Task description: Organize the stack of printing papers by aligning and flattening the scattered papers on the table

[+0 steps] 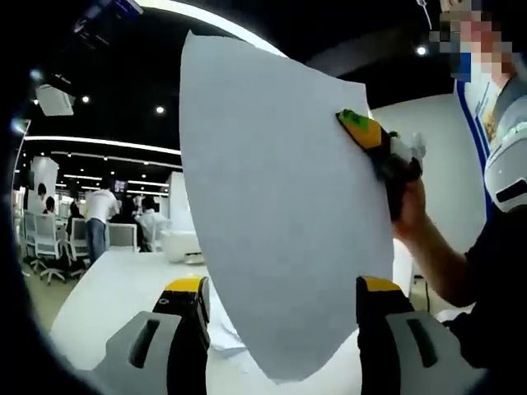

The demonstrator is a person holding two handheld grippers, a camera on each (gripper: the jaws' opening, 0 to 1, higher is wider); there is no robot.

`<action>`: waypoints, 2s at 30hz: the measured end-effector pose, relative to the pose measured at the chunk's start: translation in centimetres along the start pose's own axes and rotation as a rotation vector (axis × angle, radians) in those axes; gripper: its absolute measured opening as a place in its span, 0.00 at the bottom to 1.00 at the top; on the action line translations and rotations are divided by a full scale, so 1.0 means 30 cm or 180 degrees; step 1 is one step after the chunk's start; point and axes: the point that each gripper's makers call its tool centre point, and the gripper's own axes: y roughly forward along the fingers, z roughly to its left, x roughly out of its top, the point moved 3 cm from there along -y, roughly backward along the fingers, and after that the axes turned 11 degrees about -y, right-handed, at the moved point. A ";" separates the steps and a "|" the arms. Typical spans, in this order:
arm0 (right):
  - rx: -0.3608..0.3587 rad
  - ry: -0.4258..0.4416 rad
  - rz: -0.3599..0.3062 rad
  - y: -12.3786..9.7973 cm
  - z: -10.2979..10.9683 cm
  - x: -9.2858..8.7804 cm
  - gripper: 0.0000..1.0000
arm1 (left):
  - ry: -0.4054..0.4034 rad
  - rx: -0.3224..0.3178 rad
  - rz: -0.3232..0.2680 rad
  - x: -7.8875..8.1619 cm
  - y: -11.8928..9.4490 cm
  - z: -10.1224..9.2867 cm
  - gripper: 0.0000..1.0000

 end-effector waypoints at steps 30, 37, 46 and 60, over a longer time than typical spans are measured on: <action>-0.0008 0.0082 -0.0005 -0.009 0.005 -0.026 0.00 | 0.0242 0.0020 -0.0103 0.040 -0.014 -0.012 0.59; -0.0018 0.0134 0.0031 -0.015 0.008 -0.051 0.00 | 0.0241 0.0024 -0.0205 0.068 -0.026 -0.010 0.59; 0.0095 0.0337 -0.0142 -0.040 0.030 -0.091 0.00 | 0.0136 0.0014 -0.0310 0.090 -0.038 -0.010 0.59; 0.0139 0.0415 -0.0241 -0.078 0.008 -0.140 0.00 | 0.0338 0.0094 -0.0316 0.088 -0.043 -0.001 0.38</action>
